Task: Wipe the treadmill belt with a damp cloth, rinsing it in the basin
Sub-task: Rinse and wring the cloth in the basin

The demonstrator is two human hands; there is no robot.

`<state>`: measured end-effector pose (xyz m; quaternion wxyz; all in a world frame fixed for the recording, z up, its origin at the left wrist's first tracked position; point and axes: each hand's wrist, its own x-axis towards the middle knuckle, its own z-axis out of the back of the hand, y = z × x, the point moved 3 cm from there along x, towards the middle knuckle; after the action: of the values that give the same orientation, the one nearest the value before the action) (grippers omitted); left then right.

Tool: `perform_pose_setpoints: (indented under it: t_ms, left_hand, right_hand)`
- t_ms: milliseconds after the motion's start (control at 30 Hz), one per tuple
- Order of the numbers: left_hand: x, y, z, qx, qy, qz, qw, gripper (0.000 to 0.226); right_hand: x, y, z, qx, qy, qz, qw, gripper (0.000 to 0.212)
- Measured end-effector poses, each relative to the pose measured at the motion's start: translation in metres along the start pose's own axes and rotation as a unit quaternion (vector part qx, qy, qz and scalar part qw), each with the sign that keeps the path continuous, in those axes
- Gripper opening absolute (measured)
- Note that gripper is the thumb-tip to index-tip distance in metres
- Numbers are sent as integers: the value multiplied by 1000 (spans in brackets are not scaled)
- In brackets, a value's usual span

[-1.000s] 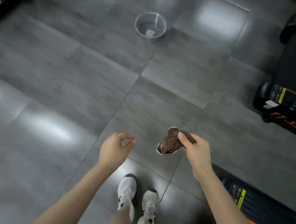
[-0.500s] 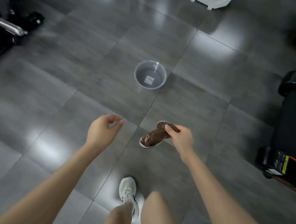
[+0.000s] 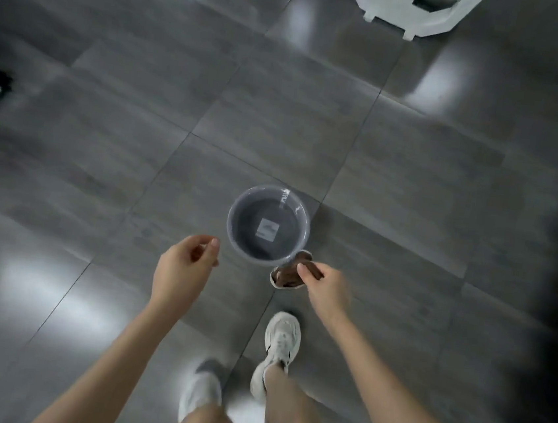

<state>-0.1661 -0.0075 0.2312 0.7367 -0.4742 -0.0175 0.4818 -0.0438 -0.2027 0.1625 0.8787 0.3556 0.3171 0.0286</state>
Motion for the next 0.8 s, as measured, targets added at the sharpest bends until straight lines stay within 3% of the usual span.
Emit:
perform_pose_setpoints:
  t_ms: [100,267,400,700,800]
  left_hand:
    - [81,20,-42,4,2,2,1000,13]
    - [192,65,-117,6,28,6,1000,13]
    - [272,111,-184,29,56,6,998,18]
    - [355,192,-286,151,163,-26,975,38]
    - [365,210,-306,166,188,10,968,44]
  right_hand:
    - [82,-9,-33,-15,10,17,1000,22]
    - [195,-48,-96,-14,92,21,995,31]
    - [278,-99,-148,-225,44,52,972,46]
    - [364,-156,-235,-243,-48,75,966,42]
    - [377,-161,-255,-351,-59,150,922,48]
